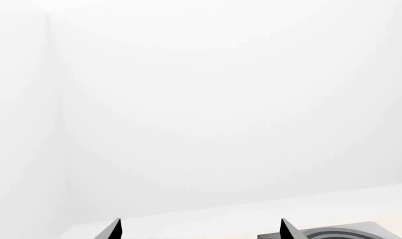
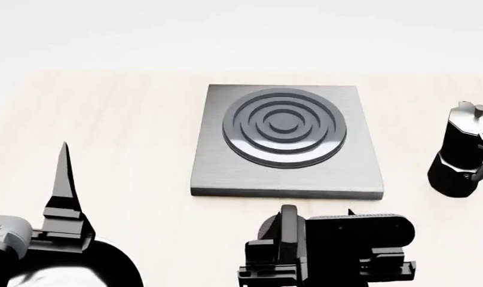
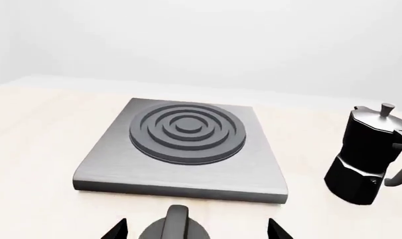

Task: Turn on the stove.

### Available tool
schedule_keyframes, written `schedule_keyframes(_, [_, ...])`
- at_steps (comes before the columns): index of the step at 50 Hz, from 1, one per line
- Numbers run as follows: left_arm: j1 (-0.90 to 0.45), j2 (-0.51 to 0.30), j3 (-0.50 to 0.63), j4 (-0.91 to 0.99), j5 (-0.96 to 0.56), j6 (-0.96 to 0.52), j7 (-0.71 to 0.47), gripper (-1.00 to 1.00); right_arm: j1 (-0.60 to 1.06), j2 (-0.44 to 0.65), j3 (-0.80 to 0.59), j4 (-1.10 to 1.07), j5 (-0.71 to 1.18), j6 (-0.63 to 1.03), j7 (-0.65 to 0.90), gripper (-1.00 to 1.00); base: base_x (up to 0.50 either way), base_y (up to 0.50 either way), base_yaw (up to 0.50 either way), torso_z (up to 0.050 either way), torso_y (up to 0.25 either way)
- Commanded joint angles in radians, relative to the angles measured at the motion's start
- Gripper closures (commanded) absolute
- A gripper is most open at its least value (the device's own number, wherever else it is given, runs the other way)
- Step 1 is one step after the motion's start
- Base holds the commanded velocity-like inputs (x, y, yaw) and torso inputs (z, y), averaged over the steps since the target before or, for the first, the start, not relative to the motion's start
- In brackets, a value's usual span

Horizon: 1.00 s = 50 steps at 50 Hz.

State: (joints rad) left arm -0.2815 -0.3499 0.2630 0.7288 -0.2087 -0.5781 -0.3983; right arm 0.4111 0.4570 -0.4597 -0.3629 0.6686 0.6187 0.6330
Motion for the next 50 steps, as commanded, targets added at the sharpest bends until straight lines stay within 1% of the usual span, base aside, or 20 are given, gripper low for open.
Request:
schedule_keyframes(1, [0.000, -0.002, 0.002, -0.002, -0.003, 0.002, -0.003, -1.00, -0.001, -0.011, -0.004, 0.048, 0.000, -0.009, -0.013, -1.00, 0.00, 0.00, 0.00, 0.000, 0.000])
schedule_keyframes(10, [0.001, -0.004, 0.005, -0.010, -0.003, 0.011, -0.004, -1.00, 0.001, -0.014, -0.012, 0.064, -0.005, -0.016, -0.021, -1.00, 0.00, 0.00, 0.00, 0.000, 0.000])
schedule_keyframes(25, [0.001, -0.006, 0.005, -0.005, -0.009, 0.007, -0.010, -1.00, 0.011, -0.039, -0.041, 0.168, -0.026, -0.040, -0.062, -1.00, 0.00, 0.00, 0.00, 0.000, 0.000])
schedule_keyframes(50, [-0.002, -0.012, 0.002, -0.004, -0.021, 0.008, -0.015, -1.00, 0.063, -0.064, -0.054, 0.238, -0.024, -0.009, -0.066, -1.00, 0.00, 0.00, 0.00, 0.000, 0.000])
